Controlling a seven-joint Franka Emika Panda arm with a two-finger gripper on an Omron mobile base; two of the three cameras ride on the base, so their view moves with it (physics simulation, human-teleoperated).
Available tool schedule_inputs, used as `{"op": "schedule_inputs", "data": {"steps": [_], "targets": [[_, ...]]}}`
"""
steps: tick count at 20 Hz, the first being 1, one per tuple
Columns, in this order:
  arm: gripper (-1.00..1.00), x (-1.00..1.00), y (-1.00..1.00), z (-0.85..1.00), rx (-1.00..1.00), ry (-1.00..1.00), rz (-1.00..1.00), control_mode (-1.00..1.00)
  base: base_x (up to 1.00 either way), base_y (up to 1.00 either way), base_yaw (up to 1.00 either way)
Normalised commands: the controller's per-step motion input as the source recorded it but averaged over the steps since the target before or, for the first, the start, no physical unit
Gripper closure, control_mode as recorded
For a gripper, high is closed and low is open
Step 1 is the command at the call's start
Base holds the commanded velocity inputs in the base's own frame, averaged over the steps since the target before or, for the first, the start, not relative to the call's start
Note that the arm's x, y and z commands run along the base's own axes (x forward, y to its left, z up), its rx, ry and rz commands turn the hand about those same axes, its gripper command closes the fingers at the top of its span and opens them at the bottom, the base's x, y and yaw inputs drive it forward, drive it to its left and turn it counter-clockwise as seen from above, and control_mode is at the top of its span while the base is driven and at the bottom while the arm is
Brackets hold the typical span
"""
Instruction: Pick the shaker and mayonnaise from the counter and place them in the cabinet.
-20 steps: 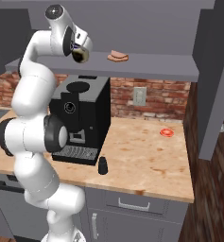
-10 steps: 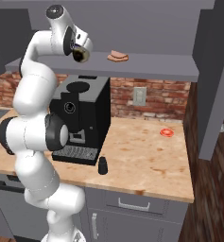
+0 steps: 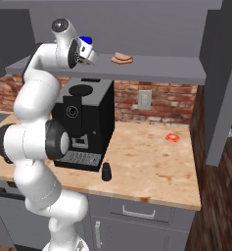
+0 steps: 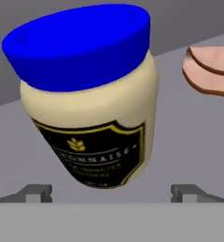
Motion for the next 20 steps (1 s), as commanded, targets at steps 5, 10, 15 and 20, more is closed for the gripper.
{"op": "schedule_inputs", "data": {"steps": [5,10,15,20], "targets": [[-1.00,-0.14,0.00,0.07,-0.02,-0.08,0.00,-1.00,0.00,0.00,0.00],[-1.00,-0.39,0.00,0.23,-0.01,-0.12,0.00,-1.00,0.00,0.00,0.00],[-1.00,-0.69,0.00,0.09,0.00,-0.10,0.00,-1.00,0.00,0.00,0.00],[-1.00,-0.73,0.00,-0.02,0.00,-0.03,0.00,-1.00,0.00,0.00,0.00]]}}
